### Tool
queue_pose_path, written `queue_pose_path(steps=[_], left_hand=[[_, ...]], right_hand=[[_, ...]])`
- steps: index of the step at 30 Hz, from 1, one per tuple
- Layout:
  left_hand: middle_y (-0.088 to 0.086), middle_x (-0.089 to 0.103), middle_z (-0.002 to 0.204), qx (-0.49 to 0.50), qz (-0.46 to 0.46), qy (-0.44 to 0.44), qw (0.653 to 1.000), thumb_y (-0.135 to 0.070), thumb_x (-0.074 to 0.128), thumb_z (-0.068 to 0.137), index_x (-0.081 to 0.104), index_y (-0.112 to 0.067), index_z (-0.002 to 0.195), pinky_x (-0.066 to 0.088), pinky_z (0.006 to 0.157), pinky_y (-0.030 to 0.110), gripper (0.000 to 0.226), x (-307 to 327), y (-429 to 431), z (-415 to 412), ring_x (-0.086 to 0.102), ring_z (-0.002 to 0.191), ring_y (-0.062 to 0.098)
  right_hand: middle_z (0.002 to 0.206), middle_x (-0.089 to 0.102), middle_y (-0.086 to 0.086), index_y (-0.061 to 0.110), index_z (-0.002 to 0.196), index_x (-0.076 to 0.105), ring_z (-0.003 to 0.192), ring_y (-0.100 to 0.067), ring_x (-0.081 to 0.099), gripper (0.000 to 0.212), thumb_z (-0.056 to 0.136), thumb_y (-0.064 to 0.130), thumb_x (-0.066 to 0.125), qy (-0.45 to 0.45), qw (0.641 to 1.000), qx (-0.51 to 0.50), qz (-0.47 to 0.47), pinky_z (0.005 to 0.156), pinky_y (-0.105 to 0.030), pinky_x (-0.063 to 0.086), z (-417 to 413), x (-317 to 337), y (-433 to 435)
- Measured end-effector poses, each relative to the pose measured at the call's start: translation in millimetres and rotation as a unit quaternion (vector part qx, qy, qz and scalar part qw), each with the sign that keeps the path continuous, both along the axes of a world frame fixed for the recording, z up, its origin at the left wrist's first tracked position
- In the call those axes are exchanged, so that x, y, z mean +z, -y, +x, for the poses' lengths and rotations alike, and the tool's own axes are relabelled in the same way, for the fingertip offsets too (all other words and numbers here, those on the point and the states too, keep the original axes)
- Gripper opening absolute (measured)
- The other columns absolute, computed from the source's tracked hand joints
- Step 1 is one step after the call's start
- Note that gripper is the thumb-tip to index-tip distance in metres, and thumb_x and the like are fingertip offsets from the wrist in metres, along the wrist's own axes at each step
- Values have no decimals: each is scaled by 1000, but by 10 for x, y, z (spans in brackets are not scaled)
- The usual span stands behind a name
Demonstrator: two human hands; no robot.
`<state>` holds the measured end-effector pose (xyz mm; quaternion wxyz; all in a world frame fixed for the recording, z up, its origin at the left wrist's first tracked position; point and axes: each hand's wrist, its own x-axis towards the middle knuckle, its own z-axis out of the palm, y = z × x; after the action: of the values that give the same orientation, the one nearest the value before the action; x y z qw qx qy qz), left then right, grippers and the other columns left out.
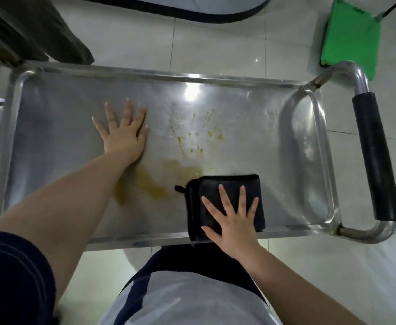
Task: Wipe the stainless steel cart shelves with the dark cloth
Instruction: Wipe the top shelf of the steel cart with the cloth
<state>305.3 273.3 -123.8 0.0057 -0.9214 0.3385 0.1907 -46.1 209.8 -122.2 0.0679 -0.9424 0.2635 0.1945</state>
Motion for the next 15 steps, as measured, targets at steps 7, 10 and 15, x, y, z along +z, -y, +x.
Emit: queue_pose_path(steps=[7, 10, 15], left_hand=[[-6, -16, 164, 2, -16, 12, 1000, -59, 6, 100, -7, -47, 153, -15, 113, 66, 56, -114, -30, 16, -20, 148, 38], [-7, -17, 164, 6, -20, 12, 1000, -60, 5, 100, -10, -48, 153, -14, 113, 66, 56, -145, -24, 36, -20, 148, 37], [-7, -18, 164, 20, -10, 26, 999, -61, 3, 100, -15, -50, 151, -14, 114, 65, 55, -190, 26, 99, -20, 148, 36]], right_hand=[[166, 3, -3, 50, 153, 10, 145, -55, -3, 74, 87, 80, 23, -15, 1000, -1, 2, 105, -80, 7, 236, -58, 166], [166, 4, -1, 52, 152, 9, 145, -54, -2, 73, 87, 81, 19, 12, 999, -33, -8, 106, -79, 3, 724, -85, 535], [162, -25, 9, 60, 145, -13, 144, -48, -23, 73, 84, 84, 19, 12, 997, -80, -6, 108, -74, -10, 1980, -113, 1494]])
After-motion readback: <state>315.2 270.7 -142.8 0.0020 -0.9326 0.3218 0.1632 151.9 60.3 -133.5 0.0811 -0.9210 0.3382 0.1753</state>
